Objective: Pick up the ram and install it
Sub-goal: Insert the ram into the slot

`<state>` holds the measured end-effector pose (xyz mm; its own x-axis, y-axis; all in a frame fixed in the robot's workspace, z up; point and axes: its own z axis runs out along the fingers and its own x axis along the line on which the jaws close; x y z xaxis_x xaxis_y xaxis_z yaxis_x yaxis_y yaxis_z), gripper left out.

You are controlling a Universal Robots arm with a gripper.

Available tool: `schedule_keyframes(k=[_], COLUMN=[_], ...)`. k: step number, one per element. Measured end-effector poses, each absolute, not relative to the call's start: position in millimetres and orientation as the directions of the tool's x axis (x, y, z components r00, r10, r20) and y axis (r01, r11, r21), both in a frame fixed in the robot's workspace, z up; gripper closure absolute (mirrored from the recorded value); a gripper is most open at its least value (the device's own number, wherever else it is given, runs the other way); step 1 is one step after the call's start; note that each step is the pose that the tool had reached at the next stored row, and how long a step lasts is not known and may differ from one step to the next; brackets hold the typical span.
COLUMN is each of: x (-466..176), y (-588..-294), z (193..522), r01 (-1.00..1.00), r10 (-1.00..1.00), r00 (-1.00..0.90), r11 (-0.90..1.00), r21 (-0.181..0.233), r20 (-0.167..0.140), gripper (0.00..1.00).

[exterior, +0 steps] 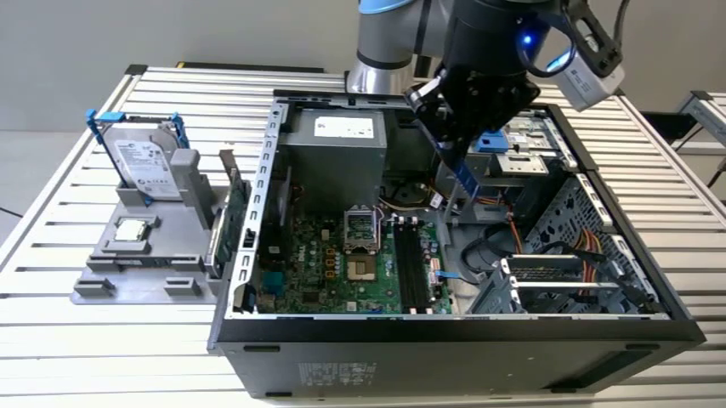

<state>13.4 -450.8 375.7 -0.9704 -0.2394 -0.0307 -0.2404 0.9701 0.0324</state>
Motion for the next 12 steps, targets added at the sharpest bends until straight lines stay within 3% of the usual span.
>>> schedule_keyframes(k=[12], x=[15.9], y=[-450.8], z=[370.5], r01=[-0.130], r10=[-0.129], r00=[-0.991], r11=[0.991], r21=[0.032], r20=[-0.031], gripper=[1.00])
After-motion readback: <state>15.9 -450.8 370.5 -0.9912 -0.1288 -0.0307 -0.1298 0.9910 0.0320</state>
